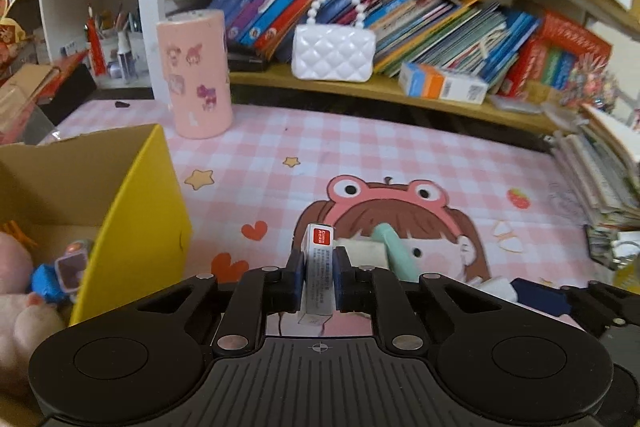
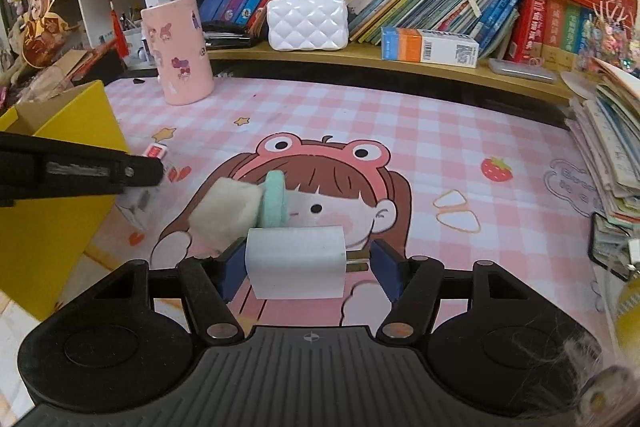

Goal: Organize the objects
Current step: 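Grasp the small white-red box with the left gripper while the right grasps the white charger, then lift the small box and charger and carry them over the yellow box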

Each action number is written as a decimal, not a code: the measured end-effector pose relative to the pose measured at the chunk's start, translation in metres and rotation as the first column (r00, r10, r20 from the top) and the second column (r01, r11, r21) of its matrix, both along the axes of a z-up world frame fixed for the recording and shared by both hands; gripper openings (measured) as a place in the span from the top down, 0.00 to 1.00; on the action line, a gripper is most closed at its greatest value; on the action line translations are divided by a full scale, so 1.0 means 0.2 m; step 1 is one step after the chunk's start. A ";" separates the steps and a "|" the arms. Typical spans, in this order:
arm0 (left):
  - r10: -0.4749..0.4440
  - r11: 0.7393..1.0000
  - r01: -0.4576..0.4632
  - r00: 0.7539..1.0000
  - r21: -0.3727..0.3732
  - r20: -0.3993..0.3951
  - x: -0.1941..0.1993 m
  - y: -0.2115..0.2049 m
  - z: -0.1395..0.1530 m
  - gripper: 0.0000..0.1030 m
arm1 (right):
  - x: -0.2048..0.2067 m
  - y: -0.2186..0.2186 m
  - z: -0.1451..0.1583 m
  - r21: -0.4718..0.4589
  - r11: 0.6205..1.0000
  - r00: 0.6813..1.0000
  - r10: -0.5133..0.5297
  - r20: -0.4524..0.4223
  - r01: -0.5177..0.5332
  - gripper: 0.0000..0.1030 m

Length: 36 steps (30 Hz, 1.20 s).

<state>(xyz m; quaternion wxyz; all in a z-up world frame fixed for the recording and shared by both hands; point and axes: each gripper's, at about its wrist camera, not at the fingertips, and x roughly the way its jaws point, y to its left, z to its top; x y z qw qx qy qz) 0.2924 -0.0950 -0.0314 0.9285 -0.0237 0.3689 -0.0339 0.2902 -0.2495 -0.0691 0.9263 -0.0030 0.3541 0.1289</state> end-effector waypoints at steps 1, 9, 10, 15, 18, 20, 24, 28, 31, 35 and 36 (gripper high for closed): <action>-0.005 1.000 0.005 1.000 -0.008 0.002 -0.03 0.00 0.01 0.87 | -0.03 0.00 0.01 -0.005 1.000 1.000 0.003 -0.001 -0.003 0.40; -0.030 0.998 0.029 0.999 -0.062 -0.012 -0.30 0.06 0.04 0.87 | -0.27 0.04 0.06 -0.031 0.999 0.999 0.014 -0.037 -0.015 0.40; -0.032 0.997 0.031 0.999 -0.069 -0.015 -0.33 0.08 0.04 0.87 | -0.31 0.05 0.07 -0.031 0.999 0.999 0.009 -0.044 -0.011 0.40; -0.069 0.995 0.068 0.998 -0.070 -0.003 -0.50 0.15 0.06 0.87 | -0.46 0.11 0.09 -0.034 0.999 0.998 -0.016 -0.064 0.014 0.40; -0.085 0.994 0.086 0.996 -0.066 0.006 -0.60 0.20 0.07 0.87 | -0.56 0.15 0.10 -0.038 0.999 0.997 -0.036 -0.074 0.033 0.40; -0.092 0.994 0.092 0.996 -0.060 0.011 -0.67 0.25 0.07 0.87 | -0.64 0.19 0.10 -0.047 0.998 0.996 -0.044 -0.082 0.040 0.39; -0.097 0.995 0.097 0.995 -0.031 0.006 -0.80 0.36 0.06 0.87 | -0.76 0.29 0.09 -0.072 0.997 0.993 -0.048 -0.103 0.041 0.40; -0.097 0.995 0.097 0.995 -0.028 -0.017 -0.91 0.49 0.04 0.87 | -0.85 0.39 0.11 -0.076 0.996 0.994 -0.057 -0.093 0.050 0.40; -0.080 0.996 0.080 0.997 -0.034 -0.009 -0.97 0.60 0.05 0.87 | -0.92 0.49 0.11 -0.077 0.996 0.995 -0.045 -0.094 0.038 0.40; -0.079 0.997 0.079 0.997 -0.018 0.011 -1.06 0.71 0.07 0.87 | -0.99 0.62 0.12 -0.076 0.997 0.996 -0.022 -0.082 0.016 0.40; -0.076 0.997 0.076 0.997 -0.014 0.016 -1.08 0.74 0.08 0.87 | -1.01 0.65 0.13 -0.076 0.997 0.997 -0.017 -0.078 0.011 0.40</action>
